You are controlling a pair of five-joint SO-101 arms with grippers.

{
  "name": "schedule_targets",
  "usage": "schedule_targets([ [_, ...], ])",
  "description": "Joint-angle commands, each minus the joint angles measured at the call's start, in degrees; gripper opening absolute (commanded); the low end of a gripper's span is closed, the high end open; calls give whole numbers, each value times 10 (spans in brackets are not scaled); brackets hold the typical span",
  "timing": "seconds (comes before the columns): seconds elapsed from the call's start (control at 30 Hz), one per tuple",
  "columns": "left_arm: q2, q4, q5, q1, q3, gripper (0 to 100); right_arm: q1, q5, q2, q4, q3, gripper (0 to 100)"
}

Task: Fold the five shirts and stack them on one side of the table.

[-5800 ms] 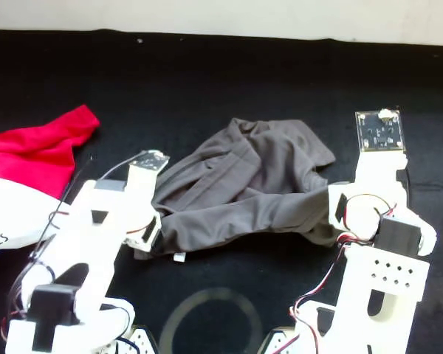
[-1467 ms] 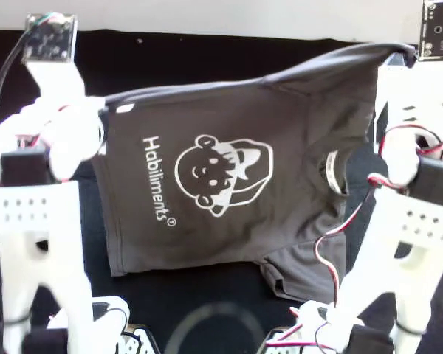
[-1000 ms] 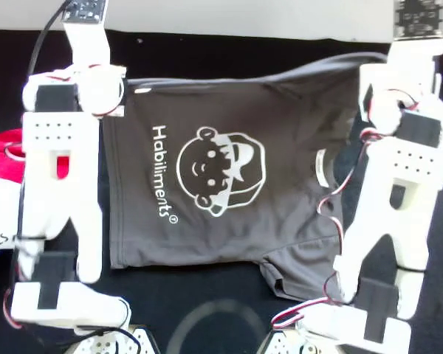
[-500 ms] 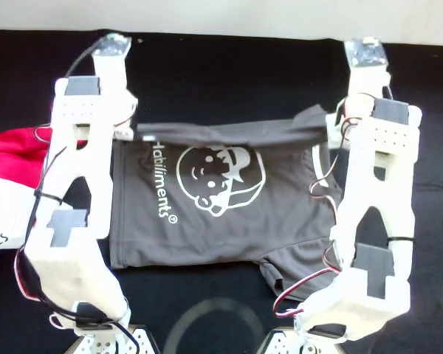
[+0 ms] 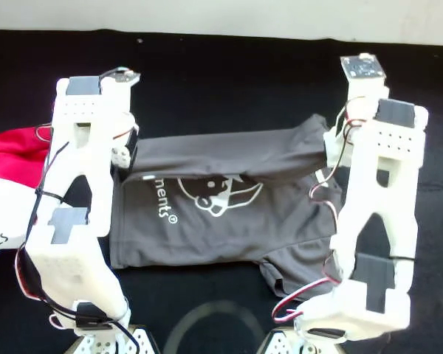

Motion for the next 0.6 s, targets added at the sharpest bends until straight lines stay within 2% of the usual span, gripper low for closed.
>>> schedule_targets([
  [0.0,-17,32,-5,3,-21,8,-2,6,-56,38,-26,5],
  [0.13,-53,34,-5,3,9,8,0,6,-75,83,-25,5],
  [0.27,-137,34,-11,18,91,8,0,6,-94,102,-3,5],
  [0.57,-282,-8,-25,24,334,8,0,7,-292,50,262,5],
])
